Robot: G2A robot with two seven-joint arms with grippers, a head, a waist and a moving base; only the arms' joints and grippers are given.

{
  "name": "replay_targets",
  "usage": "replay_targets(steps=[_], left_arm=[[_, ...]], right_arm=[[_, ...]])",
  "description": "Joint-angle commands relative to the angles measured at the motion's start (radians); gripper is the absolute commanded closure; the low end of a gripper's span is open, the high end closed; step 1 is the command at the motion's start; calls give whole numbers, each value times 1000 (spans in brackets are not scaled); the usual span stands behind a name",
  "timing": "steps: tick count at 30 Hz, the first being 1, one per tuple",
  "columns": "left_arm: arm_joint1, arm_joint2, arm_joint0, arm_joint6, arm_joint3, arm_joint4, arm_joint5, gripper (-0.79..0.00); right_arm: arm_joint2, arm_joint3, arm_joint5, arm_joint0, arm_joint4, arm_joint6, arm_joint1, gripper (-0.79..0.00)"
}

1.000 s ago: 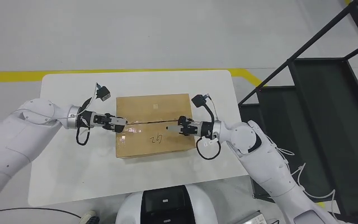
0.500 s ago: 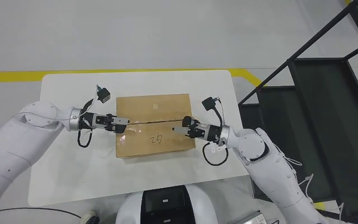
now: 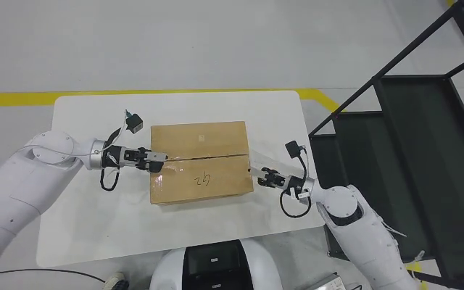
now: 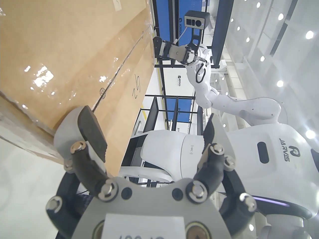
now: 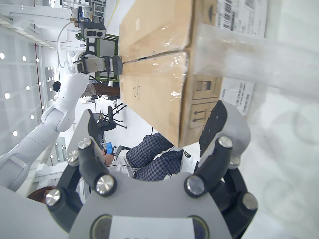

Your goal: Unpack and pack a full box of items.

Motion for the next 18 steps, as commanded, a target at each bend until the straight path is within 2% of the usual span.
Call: replay_targets(steps=[1,5,11,18], left_arm=[[0,0,0,0,0,0,0,-785],[0,0,0,0,0,0,0,-785],[0,0,0,0,0,0,0,-785],[0,0,0,0,0,0,0,-785]], right_arm=[[-24,48,-4,27,29,9,-4,-785],[-82,177,-27,93,103,7,-20,-785],[-147,374,-117,177,236,3,-45,-785],[-130,462,-238,180,295,-48,-52,-785]])
